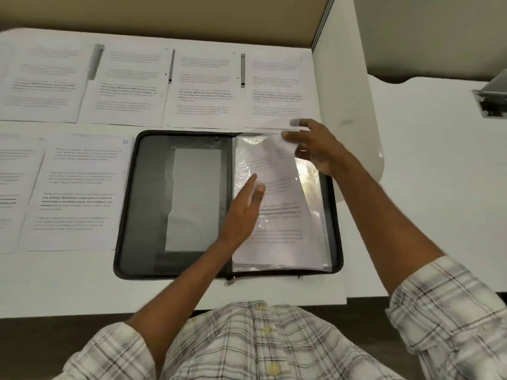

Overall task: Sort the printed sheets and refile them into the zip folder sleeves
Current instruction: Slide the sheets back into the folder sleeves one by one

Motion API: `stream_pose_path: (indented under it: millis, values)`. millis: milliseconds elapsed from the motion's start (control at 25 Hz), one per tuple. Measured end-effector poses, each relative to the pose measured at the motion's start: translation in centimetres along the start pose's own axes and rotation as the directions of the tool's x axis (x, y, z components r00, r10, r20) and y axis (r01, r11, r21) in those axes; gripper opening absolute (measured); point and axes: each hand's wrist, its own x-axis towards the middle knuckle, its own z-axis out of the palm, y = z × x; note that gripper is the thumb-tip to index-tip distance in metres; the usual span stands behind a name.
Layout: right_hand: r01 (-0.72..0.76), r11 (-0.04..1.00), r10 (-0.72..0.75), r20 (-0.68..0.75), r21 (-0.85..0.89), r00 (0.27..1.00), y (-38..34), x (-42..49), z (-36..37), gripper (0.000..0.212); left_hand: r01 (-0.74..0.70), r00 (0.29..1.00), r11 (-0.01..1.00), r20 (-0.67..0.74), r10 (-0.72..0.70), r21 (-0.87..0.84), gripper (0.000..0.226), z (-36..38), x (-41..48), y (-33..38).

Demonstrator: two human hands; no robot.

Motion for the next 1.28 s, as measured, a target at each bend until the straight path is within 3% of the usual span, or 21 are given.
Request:
stream_pose_path:
  millis: [120,200,280,400,520,640,760,840,880,960,1080,1280]
  values:
    - [-0.007,0.976,-0.023,0.134,0.216,0.991,-1.5,-0.3,4.2,0.040,0.032,0.999,0.981,-0.024,-0.037,-0.193,0.037,-2.7,-1.7,4.4]
    - [-0.033,0.939,-0.041,0.207,0.342,0.977,-1.5,-0.5,7.2,0.034,0.011,0.995,0.965,-0.090,-0.036,-0.263,0.049,-5.1,-3.1,6.4]
    - [-0.021,0.943,-0.081,0.289,0.333,0.954,-1.0,-0.8,9.8,0.039,-0.008,0.992,0.967,-0.127,-0.025,-0.256,0.062,-7.7,-3.8,7.5]
    - [0.136,0.986,-0.160,0.358,0.093,0.920,1.1,-1.2,12.1,0.053,0.079,0.977,0.982,-0.183,-0.111,-0.174,0.065,-11.7,-3.9,6.8]
    - [0.337,0.933,-0.279,0.336,-0.128,0.900,4.7,-1.6,12.8,0.049,0.096,0.944,0.994,-0.311,-0.105,-0.045,0.065,-16.1,-3.9,3.6]
    - [0.487,0.704,-0.348,0.347,-0.516,0.871,9.8,-2.8,13.7,0.046,0.150,0.913,0.980,-0.399,-0.086,0.132,0.082,-19.7,-3.3,-0.3]
    - [0.562,0.437,-0.353,0.441,-0.702,0.825,15.6,-3.9,16.4,0.052,0.144,0.911,0.908,-0.412,0.034,0.394,0.093,-21.3,-2.7,-4.3]
    - [0.547,0.283,-0.336,0.453,-0.788,0.826,18.1,-4.1,18.4,0.058,0.016,0.911,0.802,-0.340,0.235,0.597,0.083,-21.2,-2.8,-6.6]
    - [0.509,0.222,-0.340,0.423,-0.832,0.840,19.0,-4.2,19.6,0.060,-0.059,0.902,0.700,-0.263,0.344,0.712,0.075,-21.1,-2.9,-7.8]
    - [0.426,0.176,-0.378,0.339,-0.887,0.861,20.0,-4.7,21.2,0.062,-0.188,0.887,0.504,-0.075,0.456,0.843,0.060,-20.4,-3.3,-9.8]
    - [0.355,0.170,-0.424,0.257,-0.919,0.868,20.7,-5.1,22.7,0.057,-0.293,0.923,0.434,0.134,0.360,0.852,0.061,-20.2,-4.1,-12.1]
    - [0.286,0.254,-0.457,0.146,-0.924,0.877,18.4,-4.6,25.7,0.058,-0.359,0.922,0.381,0.259,0.289,0.852,0.069,-21.9,-3.8,-12.4]
